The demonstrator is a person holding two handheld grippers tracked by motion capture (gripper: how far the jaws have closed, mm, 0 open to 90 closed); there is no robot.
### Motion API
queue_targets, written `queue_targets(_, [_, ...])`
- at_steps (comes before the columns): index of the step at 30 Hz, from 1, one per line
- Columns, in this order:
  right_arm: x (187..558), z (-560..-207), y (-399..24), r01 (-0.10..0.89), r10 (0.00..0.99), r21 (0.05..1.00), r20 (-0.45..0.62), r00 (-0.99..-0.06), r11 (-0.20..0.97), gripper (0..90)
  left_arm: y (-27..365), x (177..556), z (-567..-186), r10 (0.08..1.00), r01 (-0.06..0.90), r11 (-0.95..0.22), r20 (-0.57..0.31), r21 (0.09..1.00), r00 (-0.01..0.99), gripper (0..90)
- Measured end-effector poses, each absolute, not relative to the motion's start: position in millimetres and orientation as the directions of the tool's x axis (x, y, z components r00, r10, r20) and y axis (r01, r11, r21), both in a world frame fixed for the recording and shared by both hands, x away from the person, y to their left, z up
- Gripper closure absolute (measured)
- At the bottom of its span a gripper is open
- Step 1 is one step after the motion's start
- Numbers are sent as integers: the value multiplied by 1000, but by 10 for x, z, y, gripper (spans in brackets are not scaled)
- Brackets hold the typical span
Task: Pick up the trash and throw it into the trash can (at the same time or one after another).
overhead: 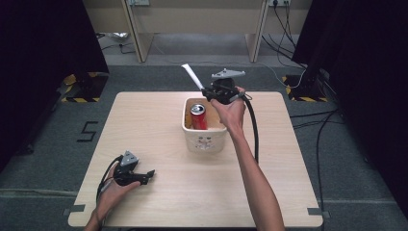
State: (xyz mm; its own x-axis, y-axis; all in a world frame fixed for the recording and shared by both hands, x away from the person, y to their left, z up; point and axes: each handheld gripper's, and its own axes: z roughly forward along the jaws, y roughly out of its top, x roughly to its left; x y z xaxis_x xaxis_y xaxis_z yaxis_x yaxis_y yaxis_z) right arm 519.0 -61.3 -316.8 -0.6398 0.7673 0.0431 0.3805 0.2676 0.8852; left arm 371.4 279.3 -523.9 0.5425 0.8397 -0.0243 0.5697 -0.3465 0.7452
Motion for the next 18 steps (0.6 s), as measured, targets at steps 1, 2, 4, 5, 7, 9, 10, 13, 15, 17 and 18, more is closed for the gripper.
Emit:
queue_targets(1, [5210, -3184, -599, 386, 767, 884, 50, -639, 264, 790, 2793, 3714, -5239, 840, 570, -347, -24, 745, 543, 140])
queue_targets(2, [5230, -3200, -587, 390, 765, 883, 58, -641, 261, 790, 2793, 3714, -5239, 840, 570, -347, -24, 745, 543, 140])
queue_targets(4, [5266, -3219, -563, 392, 765, 881, 56, -641, 264, 789, 2793, 3714, -5239, 840, 570, -347, -24, 745, 543, 140])
queue_targets(5, [5284, -3230, -548, 394, 765, 882, 62, -641, 258, 789, 2793, 3714, -5239, 840, 570, -347, -24, 745, 542, 140])
queue_targets(7, [5308, -3247, -527, 398, 764, 881, 68, -641, 256, 789, 2792, 3714, -5239, 840, 570, -345, -25, 746, 542, 140])
queue_targets(9, [5339, -3264, -498, 400, 763, 879, 68, -642, 259, 789, 2792, 3714, -5239, 840, 570, -345, -25, 746, 542, 141])
queue_targets(10, [5355, -3272, -488, 402, 763, 879, 72, -643, 255, 789, 2794, 3714, -5239, 839, 570, -347, -24, 745, 543, 140])
queue_targets(13, [5405, -3308, -472, 409, 767, 879, 81, -637, 247, 789, 2794, 3714, -5239, 839, 570, -348, -24, 745, 543, 141])
queue_targets(15, [5440, -3331, -468, 410, 769, 880, 85, -634, 240, 789, 2794, 3714, -5238, 839, 570, -348, -24, 745, 543, 140])
queue_targets(17, [5462, -3351, -472, 410, 771, 882, 89, -631, 233, 789, 2794, 3714, -5239, 839, 570, -347, -25, 745, 543, 141])
queue_targets(18, [5468, -3361, -470, 415, 773, 881, 96, -628, 228, 789, 2793, 3713, -5239, 839, 571, -347, -26, 745, 543, 140])
